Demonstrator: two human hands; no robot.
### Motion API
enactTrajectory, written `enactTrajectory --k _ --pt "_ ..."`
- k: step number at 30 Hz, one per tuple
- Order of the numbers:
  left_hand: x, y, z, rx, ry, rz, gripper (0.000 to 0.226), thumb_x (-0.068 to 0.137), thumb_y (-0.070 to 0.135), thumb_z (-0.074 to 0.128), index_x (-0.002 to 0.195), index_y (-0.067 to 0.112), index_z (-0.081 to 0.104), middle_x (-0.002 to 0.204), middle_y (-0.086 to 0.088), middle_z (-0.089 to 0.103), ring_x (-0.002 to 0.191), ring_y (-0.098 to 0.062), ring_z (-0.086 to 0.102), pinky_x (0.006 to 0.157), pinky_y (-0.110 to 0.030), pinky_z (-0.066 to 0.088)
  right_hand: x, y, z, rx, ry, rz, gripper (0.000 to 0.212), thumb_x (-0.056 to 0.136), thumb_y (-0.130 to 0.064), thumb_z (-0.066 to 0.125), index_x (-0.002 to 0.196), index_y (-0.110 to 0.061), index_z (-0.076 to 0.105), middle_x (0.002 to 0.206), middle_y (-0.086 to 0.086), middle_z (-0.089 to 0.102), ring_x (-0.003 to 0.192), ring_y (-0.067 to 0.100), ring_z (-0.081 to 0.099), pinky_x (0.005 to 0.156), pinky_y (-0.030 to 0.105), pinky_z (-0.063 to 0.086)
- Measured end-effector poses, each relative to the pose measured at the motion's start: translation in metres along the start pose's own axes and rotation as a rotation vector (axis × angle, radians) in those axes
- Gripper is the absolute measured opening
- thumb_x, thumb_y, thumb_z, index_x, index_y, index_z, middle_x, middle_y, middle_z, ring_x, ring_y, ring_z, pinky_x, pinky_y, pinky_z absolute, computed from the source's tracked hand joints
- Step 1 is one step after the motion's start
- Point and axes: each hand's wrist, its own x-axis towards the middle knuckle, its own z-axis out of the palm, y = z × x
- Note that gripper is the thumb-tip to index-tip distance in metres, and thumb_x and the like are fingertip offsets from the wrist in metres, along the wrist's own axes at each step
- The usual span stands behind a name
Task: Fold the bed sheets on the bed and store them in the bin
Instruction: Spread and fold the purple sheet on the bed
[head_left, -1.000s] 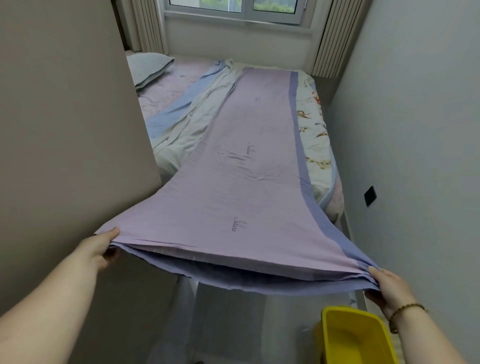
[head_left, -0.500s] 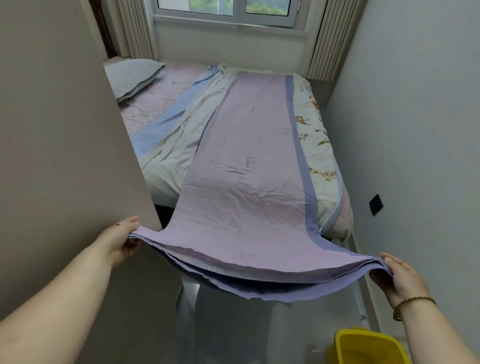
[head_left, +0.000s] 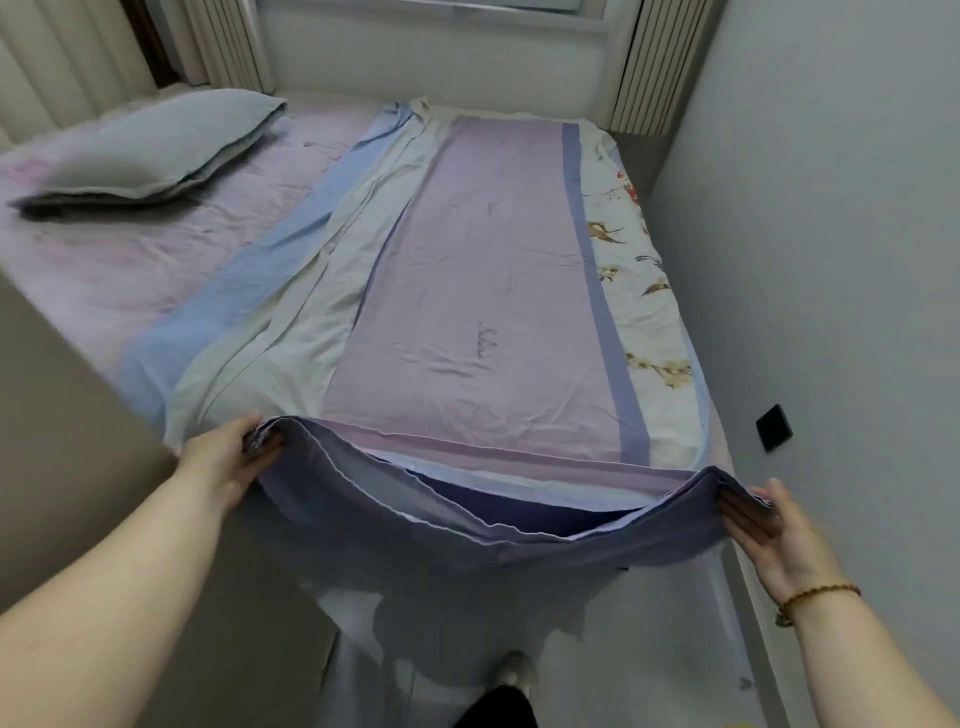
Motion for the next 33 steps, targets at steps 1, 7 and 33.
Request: enactTrajectory --k 1,7,33 --pt "0.011 0.001 0.009 0.002 0.01 -0.002 0.024 0.096 0.01 0.046 0.073 0.008 0.05 0.036 0.005 0.058 0.036 -0.002 0.058 0.04 -0.016 0.05 0.012 -0.001 0.01 -0.013 -0.011 -0.005 0.024 0.084 -0.034 0.056 0.076 -0.012 0.05 0.048 -0.004 0.065 0.049 0.003 0.065 0.045 0.016 0.052" --pt "0.11 0.006 0.087 0.013 0.051 -0.038 0.027 0.095 0.008 0.044 0.069 0.007 0.049 0.034 0.004 0.055 0.033 -0.003 0.057 0.042 -0.014 0.05 0.134 -0.008 0.086 -0.105 -0.029 0.04 0.025 0.098 -0.02 0.039 0.078 -0.011 0.049 0.049 -0.001 0.067 0.048 0.005 0.065 0.048 0.014 0.053" --pt "0.346 -0.069 0.165 1.601 -0.329 0.916 0.043 0.066 0.044 0.055 0.077 0.007 0.074 0.071 -0.014 0.068 0.073 -0.038 0.065 0.075 -0.044 0.043 0.334 0.071 0.211 -1.85 0.046 -0.234 0.039 0.089 -0.029 0.055 0.126 -0.018 0.055 0.133 0.016 0.049 0.123 0.037 0.038 0.1 0.039 0.031"
